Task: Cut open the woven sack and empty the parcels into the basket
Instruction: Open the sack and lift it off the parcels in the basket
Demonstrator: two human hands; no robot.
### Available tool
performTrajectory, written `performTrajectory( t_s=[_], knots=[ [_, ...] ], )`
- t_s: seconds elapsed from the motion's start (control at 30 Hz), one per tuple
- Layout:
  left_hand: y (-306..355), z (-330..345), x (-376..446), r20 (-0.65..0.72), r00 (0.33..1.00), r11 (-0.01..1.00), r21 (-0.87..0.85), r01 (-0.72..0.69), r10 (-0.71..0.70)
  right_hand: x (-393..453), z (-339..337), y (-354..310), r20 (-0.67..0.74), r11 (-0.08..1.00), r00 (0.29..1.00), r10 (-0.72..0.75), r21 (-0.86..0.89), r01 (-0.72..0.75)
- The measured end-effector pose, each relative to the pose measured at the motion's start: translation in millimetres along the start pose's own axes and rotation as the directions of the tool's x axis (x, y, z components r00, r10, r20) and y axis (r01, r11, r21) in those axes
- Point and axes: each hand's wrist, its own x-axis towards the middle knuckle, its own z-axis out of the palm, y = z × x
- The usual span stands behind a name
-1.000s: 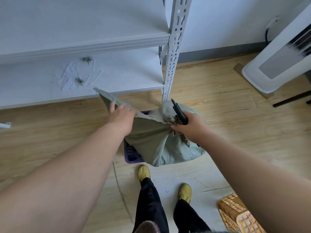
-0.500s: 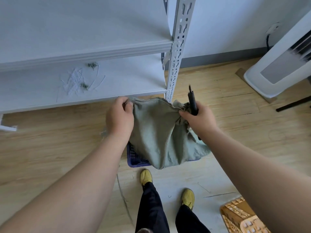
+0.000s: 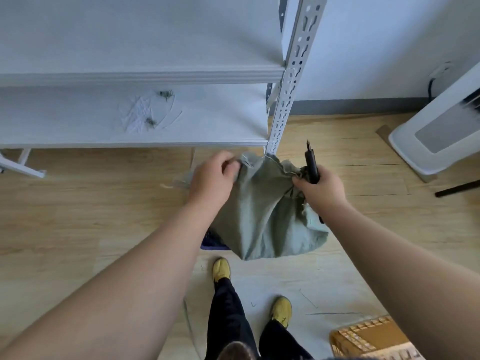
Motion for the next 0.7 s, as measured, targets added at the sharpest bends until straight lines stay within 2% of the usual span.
performTrajectory(
  t_s=[0.03,0.07,0.1,0.17,0.2,0.23,0.27,0.3,0.33,0.4,0.43,0.47,0.5,0.53,0.57,0.63,0.7],
  knots=[
    [1.2,6.6,-9.8,0.221,0.975,0.998,0.066,-0.015,0.000,-1.9,-0.9,2.9,0.062,0.999,0.998,0.006,-0.052,-0.003],
    [0.9,12.4,-18.2,0.303,0.952,0.994,0.104,0.011,-0.042,-3.5,-1.6,4.7,0.108,0.996,0.994,0.005,-0.090,0.005],
    [1.2,16.0,-20.1,0.267,0.962,0.993,0.114,0.023,-0.053,-4.0,-2.9,5.5,0.107,0.995,0.994,-0.002,-0.096,0.013],
    [9.0,15.9,-11.3,-0.074,0.994,0.996,-0.053,0.073,-0.077,-5.5,-9.4,5.6,0.026,0.999,0.999,-0.020,-0.030,0.021],
    [11.1,17.8,-6.8,-0.131,0.988,0.994,-0.084,0.069,-0.080,-4.8,-13.3,8.3,-0.008,1.000,1.000,-0.013,0.006,0.013],
    [14.0,20.7,-5.6,-0.018,0.999,0.998,-0.044,0.044,-0.044,-5.5,-16.8,10.0,-0.006,1.000,1.000,-0.004,0.009,0.005],
    [17.0,22.6,-9.1,0.168,0.985,0.999,0.018,0.031,-0.034,-6.9,-19.9,11.1,0.024,0.999,1.000,-0.003,-0.032,0.003],
    [18.3,25.3,-11.9,0.252,0.966,0.998,0.049,0.038,-0.049,-7.4,-22.5,11.9,0.052,0.998,0.999,-0.007,-0.067,0.011],
    [20.2,26.9,-11.9,0.182,0.982,0.998,0.033,0.053,-0.058,-6.6,-24.3,13.4,0.059,0.996,0.998,-0.018,-0.084,0.023],
    [35.4,24.5,-10.1,-0.145,0.986,0.989,-0.139,0.058,-0.078,-7.1,-28.9,15.5,0.025,0.997,0.999,-0.022,-0.068,0.024],
    [38.5,27.4,-8.3,-0.175,0.983,0.982,-0.188,0.021,-0.055,-7.9,-30.7,17.2,0.017,0.998,1.000,-0.014,-0.054,0.015],
    [42.0,32.4,-10.4,-0.061,0.998,0.989,-0.148,-0.007,-0.002,-8.4,-31.4,18.9,0.027,0.999,1.000,0.001,-0.052,0.000],
    [43.5,38.8,-16.6,0.129,0.991,0.998,-0.058,-0.029,0.037,-8.9,-32.2,20.0,0.052,0.997,0.999,0.018,-0.073,-0.015],
    [39.5,46.9,-21.0,0.246,0.969,0.999,0.027,-0.046,0.038,-8.6,-32.1,21.2,0.078,0.994,0.997,0.028,-0.107,-0.019],
    [39.1,50.6,-23.9,0.243,0.970,0.998,0.045,-0.034,0.022,-8.0,-31.8,21.1,0.099,0.992,0.995,0.028,-0.123,-0.016],
    [51.0,50.4,-23.8,0.180,0.982,0.997,-0.065,-0.052,0.063,-7.5,-32.0,19.5,0.111,0.995,0.993,0.025,-0.097,-0.014],
    [67.3,53.1,-22.5,0.352,0.916,0.980,-0.011,-0.199,0.190,-8.3,-32.8,18.0,0.129,0.998,0.992,0.010,-0.070,-0.002]
  ],
)
